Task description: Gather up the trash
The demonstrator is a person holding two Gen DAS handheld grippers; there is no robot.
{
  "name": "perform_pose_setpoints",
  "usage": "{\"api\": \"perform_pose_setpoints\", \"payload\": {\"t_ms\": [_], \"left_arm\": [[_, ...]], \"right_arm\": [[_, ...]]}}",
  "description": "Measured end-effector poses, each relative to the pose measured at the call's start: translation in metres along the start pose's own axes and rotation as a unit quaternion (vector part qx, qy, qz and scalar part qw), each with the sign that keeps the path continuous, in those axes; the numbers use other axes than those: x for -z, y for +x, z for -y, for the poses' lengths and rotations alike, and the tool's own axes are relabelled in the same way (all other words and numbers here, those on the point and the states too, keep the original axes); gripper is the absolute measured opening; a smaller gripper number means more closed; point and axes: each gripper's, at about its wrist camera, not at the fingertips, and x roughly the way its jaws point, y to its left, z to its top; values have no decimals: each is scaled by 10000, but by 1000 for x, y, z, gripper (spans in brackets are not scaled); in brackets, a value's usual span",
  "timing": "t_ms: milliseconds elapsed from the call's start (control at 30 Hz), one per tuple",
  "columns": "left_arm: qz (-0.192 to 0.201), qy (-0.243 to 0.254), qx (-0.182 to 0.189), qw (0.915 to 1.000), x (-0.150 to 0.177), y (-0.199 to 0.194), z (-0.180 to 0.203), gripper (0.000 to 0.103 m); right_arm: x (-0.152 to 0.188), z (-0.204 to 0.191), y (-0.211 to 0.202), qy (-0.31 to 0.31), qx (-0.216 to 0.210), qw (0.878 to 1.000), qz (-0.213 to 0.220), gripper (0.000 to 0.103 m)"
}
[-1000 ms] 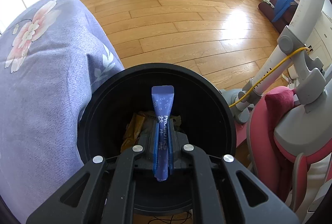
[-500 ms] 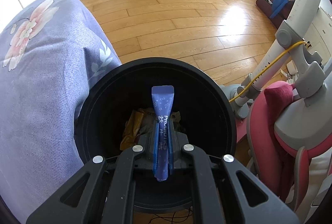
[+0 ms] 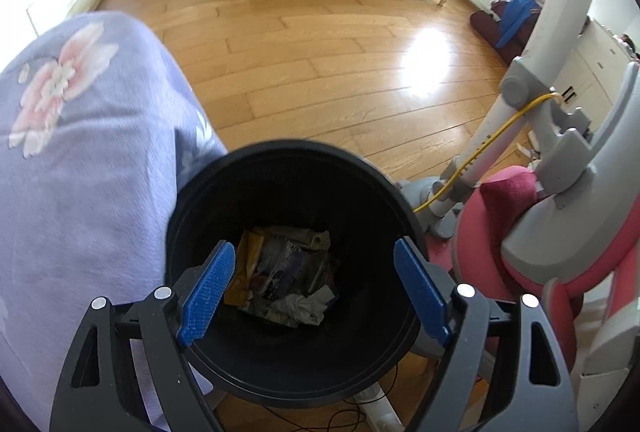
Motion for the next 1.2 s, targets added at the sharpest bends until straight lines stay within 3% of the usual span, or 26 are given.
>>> {"api": "perform_pose_setpoints", "payload": {"t_ms": [167, 300, 567, 767, 933, 1100, 1200], "left_arm": [[-143, -24, -136, 9998, 3, 3, -5, 98], [-121, -186, -84, 9997, 4, 1, -14, 98], [159, -474, -106, 9987, -7, -17, -40, 98], [864, -680, -714, 9914, -37, -59, -75, 98], [1096, -947, -792, 9863, -53, -88, -103, 98], [1454, -759, -1699, 9717, -58, -117, -108, 98], [1505, -919, -1549, 9721, -61, -136, -115, 98]], "right_arm": [[-5, -23, -41, -245, 173, 9983, 507, 89], [-9, -58, -95, -523, 328, 9893, 1325, 98], [-18, -123, -173, -480, -267, 9683, 2435, 98], [-27, -163, -213, -288, -754, 9529, 2924, 98], [-39, -190, -244, 7, -1203, 9409, 3165, 98], [-45, -216, -282, 74, -1446, 9231, 3561, 98], [-47, -225, -307, 104, -1452, 9126, 3822, 98]]}}
